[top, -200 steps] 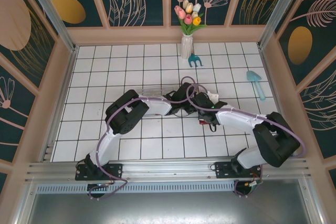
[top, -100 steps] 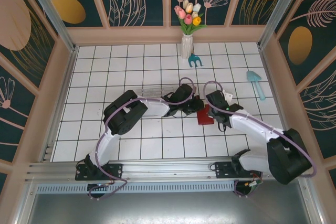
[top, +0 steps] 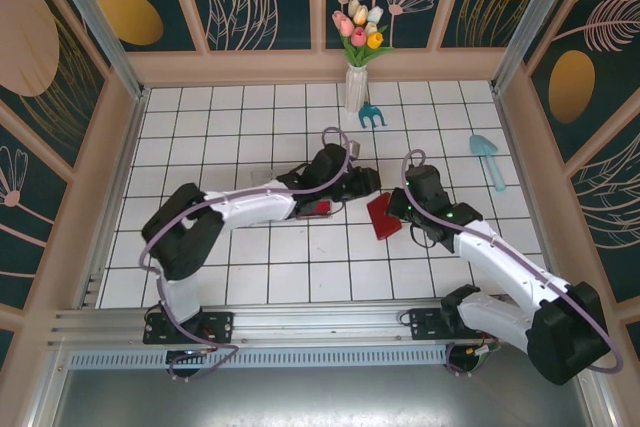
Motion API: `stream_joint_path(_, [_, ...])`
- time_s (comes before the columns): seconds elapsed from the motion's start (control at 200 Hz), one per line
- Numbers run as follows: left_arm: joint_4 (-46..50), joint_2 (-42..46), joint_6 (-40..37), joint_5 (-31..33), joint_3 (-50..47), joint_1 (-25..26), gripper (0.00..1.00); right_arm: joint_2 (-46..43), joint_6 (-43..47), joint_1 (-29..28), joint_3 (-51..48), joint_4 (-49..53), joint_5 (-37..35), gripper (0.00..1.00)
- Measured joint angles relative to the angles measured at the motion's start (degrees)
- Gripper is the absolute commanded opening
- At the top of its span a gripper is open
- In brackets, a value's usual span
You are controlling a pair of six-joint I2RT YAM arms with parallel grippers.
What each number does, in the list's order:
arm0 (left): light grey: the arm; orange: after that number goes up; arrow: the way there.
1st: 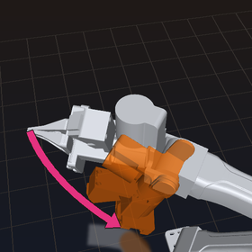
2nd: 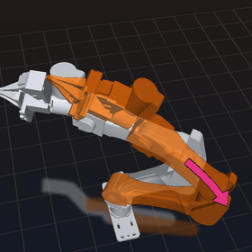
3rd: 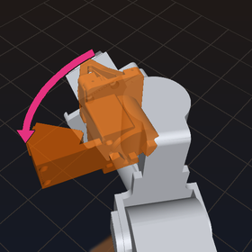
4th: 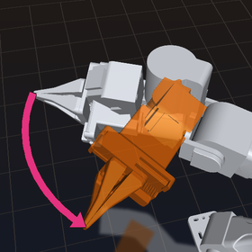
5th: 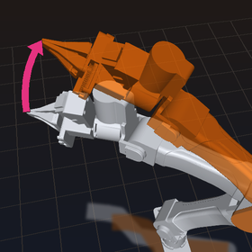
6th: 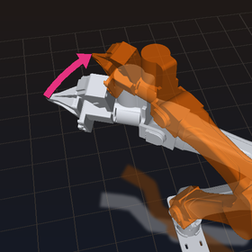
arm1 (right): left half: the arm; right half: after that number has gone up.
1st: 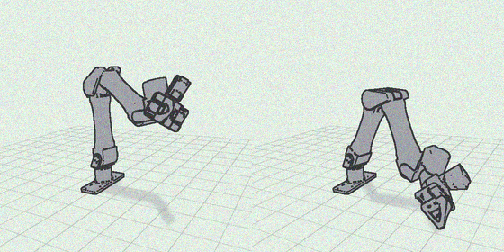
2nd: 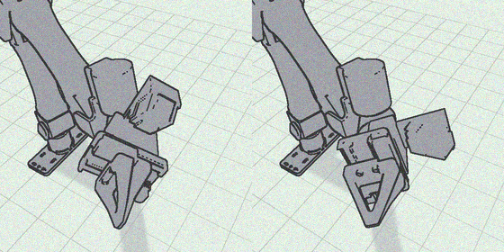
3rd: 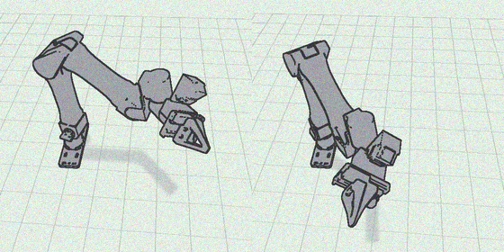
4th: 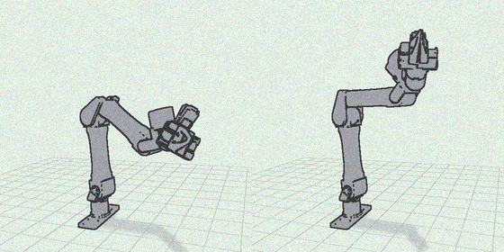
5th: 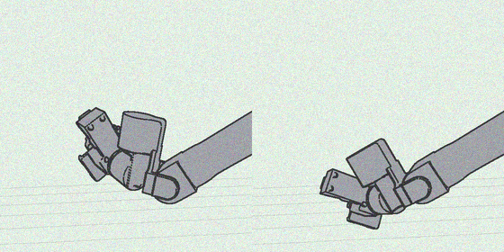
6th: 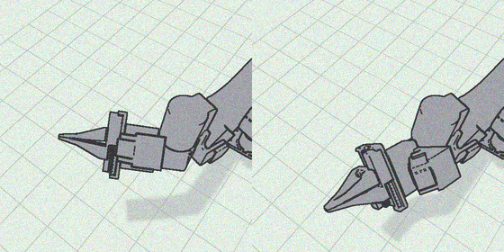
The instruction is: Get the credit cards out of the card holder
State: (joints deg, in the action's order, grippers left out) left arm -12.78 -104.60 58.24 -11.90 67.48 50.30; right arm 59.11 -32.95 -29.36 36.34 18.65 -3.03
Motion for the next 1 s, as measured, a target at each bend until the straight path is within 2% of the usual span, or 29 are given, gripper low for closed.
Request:
stream_joint_path(0.215, [2.6, 5.0, -2.0, 4.6, -4.8, -1.9, 0.35, -1.6, -0.1, -0.4, 1.2, -0.6, 3.2, 0.00])
stream_joint_path(0.445, [3.1, 5.1, -2.6, 4.6, -7.1, -1.9, 0.33, -1.7, -0.6, 0.1, 1.2, -0.2, 1.7, 0.00])
stream_joint_path(0.766, [2.4, 4.9, -2.6, 3.3, -9.4, 0.8, 0.30, 1.0, -1.6, 9.5, -2.1, 1.3, -4.1, 0.00])
stream_joint_path(0.881, [2.3, 3.8, -2.5, 3.3, -9.4, 2.4, 0.30, 4.1, -1.7, 10.3, -3.6, 1.3, -4.7, 0.17])
stream_joint_path(0.956, [2.3, 2.4, -2.5, 3.2, -9.4, 3.1, 0.30, 4.9, -2.1, 10.3, -4.1, 1.3, -5.0, 0.33])
stream_joint_path(1.001, [2.3, 1.5, -2.5, 3.1, -9.4, 3.5, 0.30, 4.9, -1.7, 10.3, -4.2, 1.4, -5.1, 0.38])
